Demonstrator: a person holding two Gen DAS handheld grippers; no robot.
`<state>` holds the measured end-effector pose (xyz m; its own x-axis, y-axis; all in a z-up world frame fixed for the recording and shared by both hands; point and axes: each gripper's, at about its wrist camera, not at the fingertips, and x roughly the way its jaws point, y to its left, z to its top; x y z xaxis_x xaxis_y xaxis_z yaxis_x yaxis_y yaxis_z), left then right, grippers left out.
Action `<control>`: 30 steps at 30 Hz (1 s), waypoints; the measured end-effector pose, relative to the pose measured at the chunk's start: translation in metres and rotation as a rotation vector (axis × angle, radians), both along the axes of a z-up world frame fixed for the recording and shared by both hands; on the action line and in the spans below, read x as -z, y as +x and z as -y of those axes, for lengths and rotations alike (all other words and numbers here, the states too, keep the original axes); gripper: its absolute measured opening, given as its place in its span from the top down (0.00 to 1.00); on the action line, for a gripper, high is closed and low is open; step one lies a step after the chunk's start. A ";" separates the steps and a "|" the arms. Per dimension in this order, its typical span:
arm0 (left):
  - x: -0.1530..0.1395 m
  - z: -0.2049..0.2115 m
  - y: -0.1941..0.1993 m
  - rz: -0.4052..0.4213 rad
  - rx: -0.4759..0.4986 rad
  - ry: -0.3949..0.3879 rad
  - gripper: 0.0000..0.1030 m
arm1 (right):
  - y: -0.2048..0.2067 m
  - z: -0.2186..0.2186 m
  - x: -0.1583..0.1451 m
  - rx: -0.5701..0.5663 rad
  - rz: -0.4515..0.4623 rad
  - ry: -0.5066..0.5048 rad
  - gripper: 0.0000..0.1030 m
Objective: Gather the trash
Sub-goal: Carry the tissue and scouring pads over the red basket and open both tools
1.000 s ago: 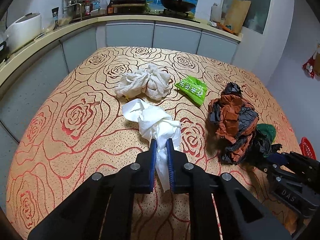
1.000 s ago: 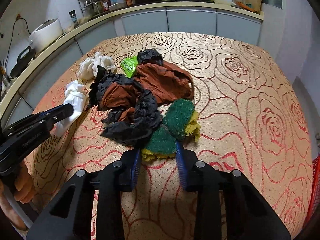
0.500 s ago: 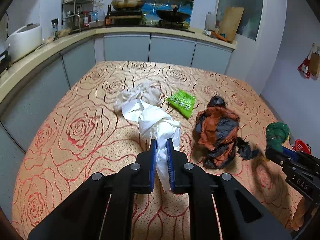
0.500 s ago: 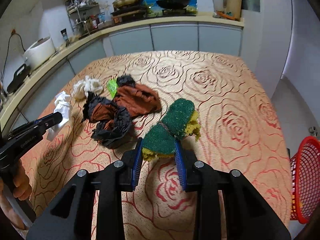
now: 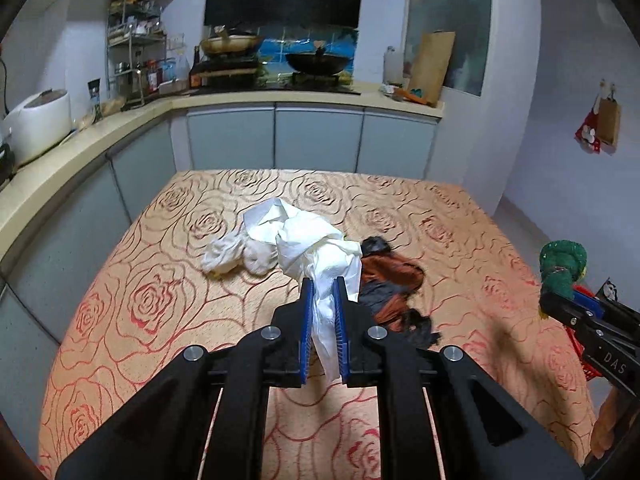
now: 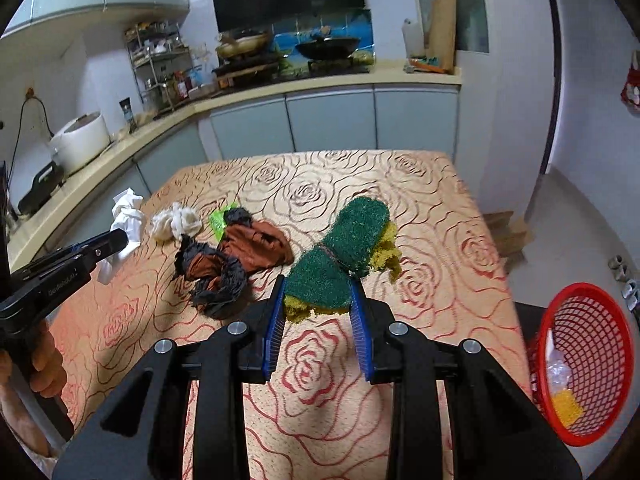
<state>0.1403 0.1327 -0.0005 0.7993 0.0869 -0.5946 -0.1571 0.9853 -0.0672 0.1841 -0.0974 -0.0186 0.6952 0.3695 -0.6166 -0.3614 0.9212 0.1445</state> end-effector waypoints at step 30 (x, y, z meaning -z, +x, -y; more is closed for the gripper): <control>-0.019 0.205 0.052 0.042 0.422 0.010 0.90 | -0.027 0.179 -0.019 0.362 0.075 -0.014 0.71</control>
